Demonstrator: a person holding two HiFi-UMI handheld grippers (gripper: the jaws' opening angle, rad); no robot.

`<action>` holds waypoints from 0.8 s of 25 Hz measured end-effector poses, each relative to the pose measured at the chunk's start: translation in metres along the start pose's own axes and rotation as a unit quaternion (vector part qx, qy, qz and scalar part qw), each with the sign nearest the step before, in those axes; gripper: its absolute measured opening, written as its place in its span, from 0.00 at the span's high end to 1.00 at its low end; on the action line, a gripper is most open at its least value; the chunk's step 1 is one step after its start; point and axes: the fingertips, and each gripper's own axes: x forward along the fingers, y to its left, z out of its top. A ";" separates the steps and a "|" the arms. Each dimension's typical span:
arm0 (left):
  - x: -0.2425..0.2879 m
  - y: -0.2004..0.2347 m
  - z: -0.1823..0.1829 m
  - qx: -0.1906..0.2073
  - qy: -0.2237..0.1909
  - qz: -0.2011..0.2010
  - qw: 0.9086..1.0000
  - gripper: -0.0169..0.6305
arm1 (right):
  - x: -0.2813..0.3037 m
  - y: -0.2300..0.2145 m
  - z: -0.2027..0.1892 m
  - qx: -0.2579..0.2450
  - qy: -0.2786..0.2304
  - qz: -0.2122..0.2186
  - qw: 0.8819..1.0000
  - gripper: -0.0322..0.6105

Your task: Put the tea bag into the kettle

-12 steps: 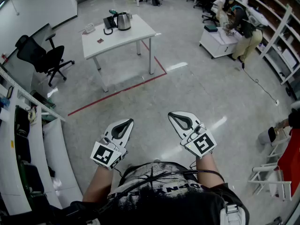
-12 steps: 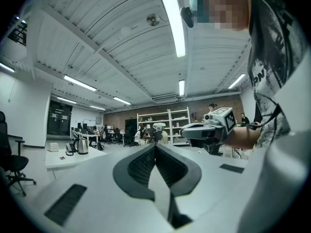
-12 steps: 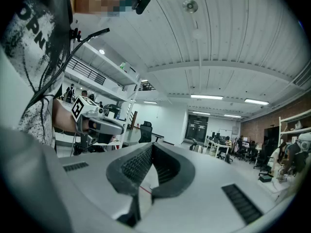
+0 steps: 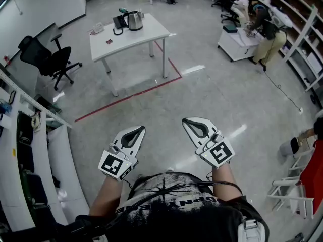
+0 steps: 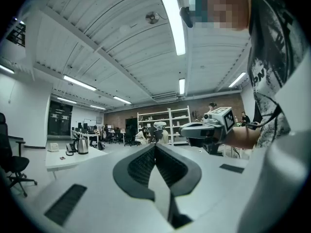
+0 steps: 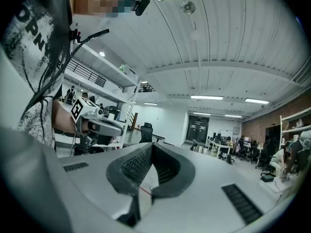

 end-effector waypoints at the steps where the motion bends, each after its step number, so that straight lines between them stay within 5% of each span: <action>1: 0.001 0.000 0.000 0.000 0.001 0.000 1.000 0.96 | 0.000 -0.001 0.000 0.002 -0.001 0.000 1.000 0.94; 6: 0.004 -0.001 -0.003 -0.001 0.005 0.002 1.000 0.96 | -0.003 -0.008 -0.002 0.049 -0.012 -0.003 0.999 0.94; 20: 0.026 -0.014 -0.008 -0.008 0.008 0.012 1.000 0.96 | -0.016 -0.017 -0.007 0.038 -0.018 0.015 0.999 0.94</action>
